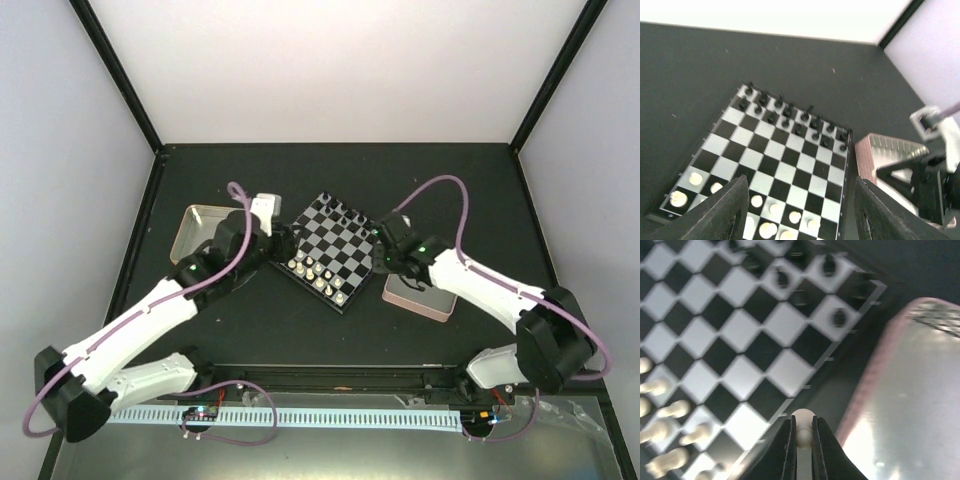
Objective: Set up the chess pieces on the board
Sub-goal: Pick up the chess piece from the storage box, then place the chess piece on the chessboard.
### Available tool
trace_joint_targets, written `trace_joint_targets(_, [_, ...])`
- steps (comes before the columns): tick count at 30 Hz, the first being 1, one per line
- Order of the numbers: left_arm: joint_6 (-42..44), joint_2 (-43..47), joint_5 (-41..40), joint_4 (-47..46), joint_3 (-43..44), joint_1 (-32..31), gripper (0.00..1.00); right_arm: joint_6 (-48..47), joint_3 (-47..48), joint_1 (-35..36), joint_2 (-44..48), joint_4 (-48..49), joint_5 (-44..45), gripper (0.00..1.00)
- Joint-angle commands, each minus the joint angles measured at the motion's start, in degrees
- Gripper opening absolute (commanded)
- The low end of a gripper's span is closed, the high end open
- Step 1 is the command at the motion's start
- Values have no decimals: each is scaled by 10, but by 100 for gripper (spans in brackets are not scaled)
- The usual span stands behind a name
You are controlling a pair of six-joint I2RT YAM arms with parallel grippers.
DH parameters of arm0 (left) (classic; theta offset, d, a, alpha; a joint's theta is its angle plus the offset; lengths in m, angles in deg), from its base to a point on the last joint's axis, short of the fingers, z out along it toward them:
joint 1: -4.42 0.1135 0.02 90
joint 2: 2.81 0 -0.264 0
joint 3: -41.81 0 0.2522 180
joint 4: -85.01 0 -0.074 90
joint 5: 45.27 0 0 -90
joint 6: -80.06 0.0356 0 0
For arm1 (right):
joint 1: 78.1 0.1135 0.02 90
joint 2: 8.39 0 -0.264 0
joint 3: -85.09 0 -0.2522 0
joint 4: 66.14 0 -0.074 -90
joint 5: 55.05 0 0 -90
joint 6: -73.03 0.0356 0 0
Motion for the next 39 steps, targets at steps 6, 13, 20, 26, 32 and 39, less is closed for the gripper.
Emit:
trace_joint_targets(6, [-25,125,-100,15,-36,11,60,9,96,137,-129,3,-47,5])
trace_joint_targets(13, [-24,155,-114,34,-45,16,61,22,104,156,-183,0,-60,5])
trace_joint_targets(20, [-22,161,-115,34,-51,18,61,22,102,160,-197,-16,-65,5])
trace_joint_targets(26, [-20,161,-114,34,-52,20,62,25,113,162,-215,-39,-58,5])
trace_joint_targets(32, [-20,162,-111,39,-53,20,62,36,120,163,-230,-62,-37,6])
trace_joint_targets(39, [-19,166,-110,44,-54,20,63,48,122,163,-226,-84,-27,6])
